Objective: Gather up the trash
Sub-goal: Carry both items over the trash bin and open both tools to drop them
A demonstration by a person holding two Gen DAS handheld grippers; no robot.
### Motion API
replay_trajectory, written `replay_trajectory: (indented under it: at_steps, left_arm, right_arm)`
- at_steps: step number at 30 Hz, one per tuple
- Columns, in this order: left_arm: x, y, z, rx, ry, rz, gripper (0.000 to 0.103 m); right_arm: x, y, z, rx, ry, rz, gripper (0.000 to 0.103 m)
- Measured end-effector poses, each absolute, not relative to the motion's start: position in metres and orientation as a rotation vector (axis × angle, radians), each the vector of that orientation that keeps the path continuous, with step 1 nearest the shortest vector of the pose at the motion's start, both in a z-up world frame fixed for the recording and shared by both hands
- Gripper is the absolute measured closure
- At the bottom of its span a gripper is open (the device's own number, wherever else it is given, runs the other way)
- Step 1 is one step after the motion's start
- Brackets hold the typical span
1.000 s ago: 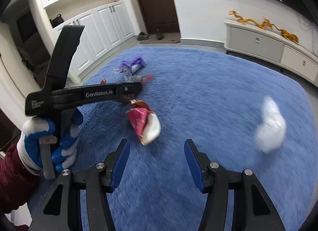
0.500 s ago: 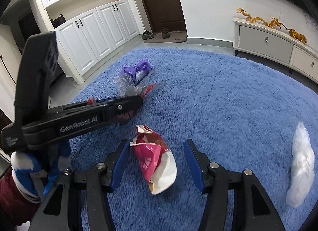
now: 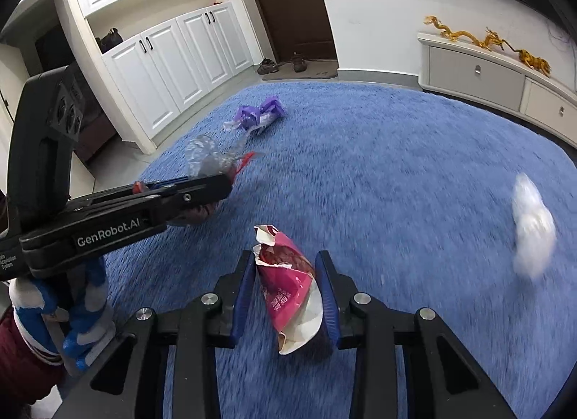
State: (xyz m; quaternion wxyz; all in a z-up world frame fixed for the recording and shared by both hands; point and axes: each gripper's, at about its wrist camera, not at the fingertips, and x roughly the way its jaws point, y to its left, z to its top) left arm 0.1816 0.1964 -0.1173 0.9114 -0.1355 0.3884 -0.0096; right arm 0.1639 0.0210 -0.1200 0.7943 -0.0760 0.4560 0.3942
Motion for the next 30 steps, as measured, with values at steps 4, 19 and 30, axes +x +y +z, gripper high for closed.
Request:
replay_trajectory:
  at_steps: [4,19,30]
  left_arm:
    - [0.161,0.177,-0.108,-0.234,0.789,-0.029,0.084]
    - [0.096,0.095,-0.064,-0.031,0.681,-0.084,0.084]
    - [0.075,0.071,-0.049,0.012,0.645,-0.099,0.084]
  right_arm:
    - [0.143,0.0,-0.113,-0.135,0.969,0.826,0.071]
    - [0.089,-0.096,-0.08,-0.004,0.914,0.667,0.071]
    - [0.062,-0.154,-0.053,0.057,0.841,0.568,0.071]
